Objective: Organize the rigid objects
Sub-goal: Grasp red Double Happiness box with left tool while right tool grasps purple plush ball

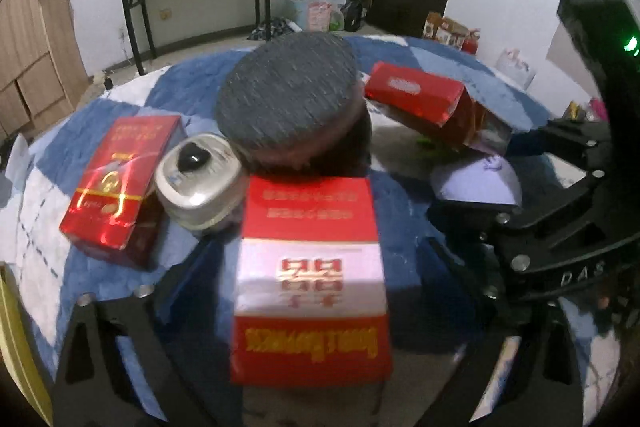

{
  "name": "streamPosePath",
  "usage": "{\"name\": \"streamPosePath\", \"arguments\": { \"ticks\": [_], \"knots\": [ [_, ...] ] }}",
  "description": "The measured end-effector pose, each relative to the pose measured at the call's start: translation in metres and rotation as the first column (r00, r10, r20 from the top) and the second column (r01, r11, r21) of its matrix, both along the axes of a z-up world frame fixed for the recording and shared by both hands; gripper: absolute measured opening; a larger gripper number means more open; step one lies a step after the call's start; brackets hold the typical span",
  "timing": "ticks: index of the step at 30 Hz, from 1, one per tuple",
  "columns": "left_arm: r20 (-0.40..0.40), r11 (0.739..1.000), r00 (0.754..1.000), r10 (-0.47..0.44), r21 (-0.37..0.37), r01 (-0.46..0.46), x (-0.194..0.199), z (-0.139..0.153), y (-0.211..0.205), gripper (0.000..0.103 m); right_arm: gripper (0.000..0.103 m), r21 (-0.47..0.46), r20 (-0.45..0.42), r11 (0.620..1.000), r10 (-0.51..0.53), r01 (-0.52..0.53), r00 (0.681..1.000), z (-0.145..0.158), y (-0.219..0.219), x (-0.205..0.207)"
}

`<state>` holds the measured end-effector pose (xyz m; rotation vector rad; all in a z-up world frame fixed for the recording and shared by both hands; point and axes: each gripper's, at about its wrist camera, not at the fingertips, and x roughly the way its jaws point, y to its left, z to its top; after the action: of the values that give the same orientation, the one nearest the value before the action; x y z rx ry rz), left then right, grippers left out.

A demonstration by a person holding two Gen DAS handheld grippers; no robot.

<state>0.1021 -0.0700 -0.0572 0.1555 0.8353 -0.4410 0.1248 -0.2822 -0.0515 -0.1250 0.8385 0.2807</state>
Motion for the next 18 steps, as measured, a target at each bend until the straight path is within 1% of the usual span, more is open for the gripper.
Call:
{"name": "streamPosePath", "arguments": {
  "ticks": [1, 2, 3, 4, 5, 7, 9, 10, 11, 12, 15, 16, 18],
  "knots": [
    [0.018, 0.999, 1.0, -0.009, 0.035, 0.008, -0.003, -0.001, -0.006, 0.084, 0.093, -0.011, 0.007, 1.0, -0.002, 0.002, 1.0, -0.002, 0.002, 0.0],
    [0.028, 0.998, 0.999, -0.015, 0.06, 0.013, -0.006, -0.001, -0.009, 0.075, 0.092, -0.032, 0.011, 0.999, -0.002, 0.002, 1.0, -0.004, 0.005, 0.0],
    [0.028, 0.997, 0.999, -0.02, 0.071, 0.018, -0.004, -0.002, -0.008, 0.069, 0.091, -0.058, 0.024, 0.998, 0.003, -0.002, 1.0, -0.006, 0.009, -0.002],
    [0.027, 0.997, 0.999, -0.025, 0.08, 0.023, -0.007, 0.0, -0.01, 0.066, 0.09, -0.072, 0.034, 0.997, 0.007, -0.004, 0.999, -0.007, 0.012, -0.003],
    [0.023, 0.996, 0.999, -0.031, 0.079, 0.029, -0.008, 0.001, -0.011, 0.058, 0.089, -0.078, 0.038, 0.997, 0.01, -0.007, 0.999, -0.007, 0.013, -0.004],
    [0.022, 0.995, 0.999, -0.037, 0.091, 0.035, -0.011, 0.004, -0.01, 0.057, 0.086, -0.071, 0.039, 0.997, 0.021, -0.018, 0.999, -0.008, 0.013, -0.004],
    [0.022, 0.995, 0.999, -0.042, 0.09, 0.04, -0.013, 0.005, -0.008, 0.057, 0.079, -0.072, 0.046, 0.997, 0.029, -0.026, 0.998, -0.007, 0.011, -0.006],
    [0.022, 0.995, 0.999, -0.043, 0.087, 0.041, -0.013, 0.005, -0.007, 0.057, 0.073, -0.079, 0.047, 0.996, 0.035, -0.031, 0.998, -0.007, 0.011, -0.007],
    [0.018, 0.996, 0.999, -0.043, 0.084, 0.042, -0.013, 0.005, -0.005, 0.057, 0.062, -0.088, 0.046, 0.995, 0.049, -0.045, 0.998, -0.006, 0.012, -0.009],
    [0.017, 0.996, 0.999, -0.042, 0.081, 0.041, -0.013, 0.005, -0.004, 0.057, 0.057, -0.093, 0.044, 0.994, 0.067, -0.063, 0.997, -0.004, 0.013, -0.011],
    [0.01, 0.997, 1.0, -0.029, 0.075, 0.029, -0.011, 0.002, -0.005, 0.057, 0.056, -0.115, 0.04, 0.99, 0.083, -0.078, 0.996, -0.004, 0.014, -0.014],
    [0.012, 0.997, 1.0, -0.028, 0.072, 0.027, -0.011, 0.001, -0.005, 0.057, 0.058, -0.113, 0.037, 0.991, 0.082, -0.077, 0.996, -0.005, 0.014, -0.012],
    [0.013, 0.998, 1.0, -0.023, 0.059, 0.022, -0.01, -0.001, -0.002, 0.057, 0.062, -0.077, 0.036, 0.995, 0.071, -0.069, 0.997, -0.008, 0.011, -0.007]
  ]
}}
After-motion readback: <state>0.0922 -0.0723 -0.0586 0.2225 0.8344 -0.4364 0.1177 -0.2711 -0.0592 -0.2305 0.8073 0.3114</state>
